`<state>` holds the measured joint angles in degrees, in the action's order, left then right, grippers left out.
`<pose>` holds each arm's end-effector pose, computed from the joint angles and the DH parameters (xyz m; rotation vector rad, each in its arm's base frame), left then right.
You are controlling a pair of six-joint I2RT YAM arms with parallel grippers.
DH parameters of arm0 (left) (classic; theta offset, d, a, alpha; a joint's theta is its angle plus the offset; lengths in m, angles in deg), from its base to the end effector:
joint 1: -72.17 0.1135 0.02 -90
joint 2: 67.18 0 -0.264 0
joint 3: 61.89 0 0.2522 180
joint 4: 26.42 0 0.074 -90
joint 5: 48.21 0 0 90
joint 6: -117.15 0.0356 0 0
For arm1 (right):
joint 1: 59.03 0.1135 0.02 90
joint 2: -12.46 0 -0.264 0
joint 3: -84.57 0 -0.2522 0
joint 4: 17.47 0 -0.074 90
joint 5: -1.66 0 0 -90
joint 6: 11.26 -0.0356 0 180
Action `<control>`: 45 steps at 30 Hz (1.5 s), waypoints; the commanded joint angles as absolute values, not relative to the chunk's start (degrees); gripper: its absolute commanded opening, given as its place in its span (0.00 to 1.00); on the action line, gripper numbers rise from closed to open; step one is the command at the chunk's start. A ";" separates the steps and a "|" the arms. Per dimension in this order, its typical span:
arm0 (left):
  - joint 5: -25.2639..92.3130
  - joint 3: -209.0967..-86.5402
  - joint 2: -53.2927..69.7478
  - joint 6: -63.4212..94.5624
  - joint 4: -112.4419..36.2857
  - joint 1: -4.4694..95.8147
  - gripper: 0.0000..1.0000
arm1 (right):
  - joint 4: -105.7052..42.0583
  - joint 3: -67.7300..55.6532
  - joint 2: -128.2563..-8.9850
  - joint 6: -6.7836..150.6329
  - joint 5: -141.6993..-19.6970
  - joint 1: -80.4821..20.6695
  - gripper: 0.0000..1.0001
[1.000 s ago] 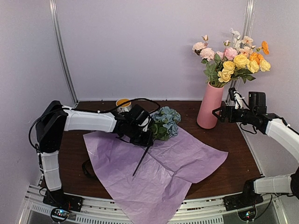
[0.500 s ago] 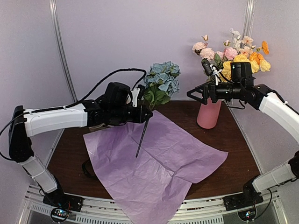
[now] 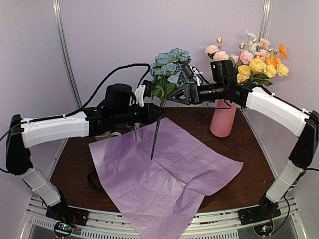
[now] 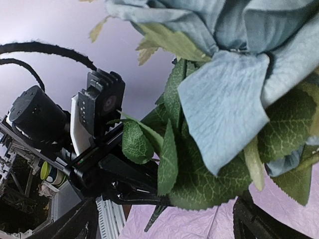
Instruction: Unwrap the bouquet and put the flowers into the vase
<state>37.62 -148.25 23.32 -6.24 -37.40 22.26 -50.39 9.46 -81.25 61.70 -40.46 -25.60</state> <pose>0.2425 -0.2920 0.3307 0.3383 1.9471 -1.0589 0.2988 0.2289 0.3896 -0.8754 1.8823 1.3728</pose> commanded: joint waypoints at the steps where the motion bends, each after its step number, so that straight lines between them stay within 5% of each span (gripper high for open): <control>1: 36.24 -147.66 20.66 -4.85 -29.69 21.80 0.00 | -46.82 13.96 -83.78 55.05 -40.30 -24.92 0.93; 11: 35.03 -146.82 21.35 -4.94 -26.98 20.52 0.00 | -44.77 16.67 -88.44 51.67 -41.60 -23.25 0.80; 20: 34.40 -147.20 22.27 -4.25 -28.27 19.79 0.00 | -44.04 18.15 -89.36 52.83 -40.37 -23.26 0.29; 23: 36.74 -147.82 22.57 -3.95 -31.76 19.79 0.44 | -45.27 18.56 -89.19 54.76 -40.44 -23.26 0.11; 25: 38.55 -147.42 22.49 -3.73 -33.19 19.79 0.61 | -46.91 19.14 -88.80 57.00 -41.30 -23.35 0.00; 31: 38.91 -145.26 22.11 -2.83 -34.75 19.79 0.79 | -52.11 21.04 -86.26 64.07 -44.44 -24.22 0.00; 45: 35.86 -144.20 23.93 -2.05 -37.22 19.79 0.79 | -47.46 24.21 -75.57 69.76 -50.88 -40.74 0.00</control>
<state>36.79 -143.13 22.66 -3.44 -36.67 19.92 -51.54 20.48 -79.39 67.25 -48.11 -36.55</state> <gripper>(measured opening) 0.794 0.026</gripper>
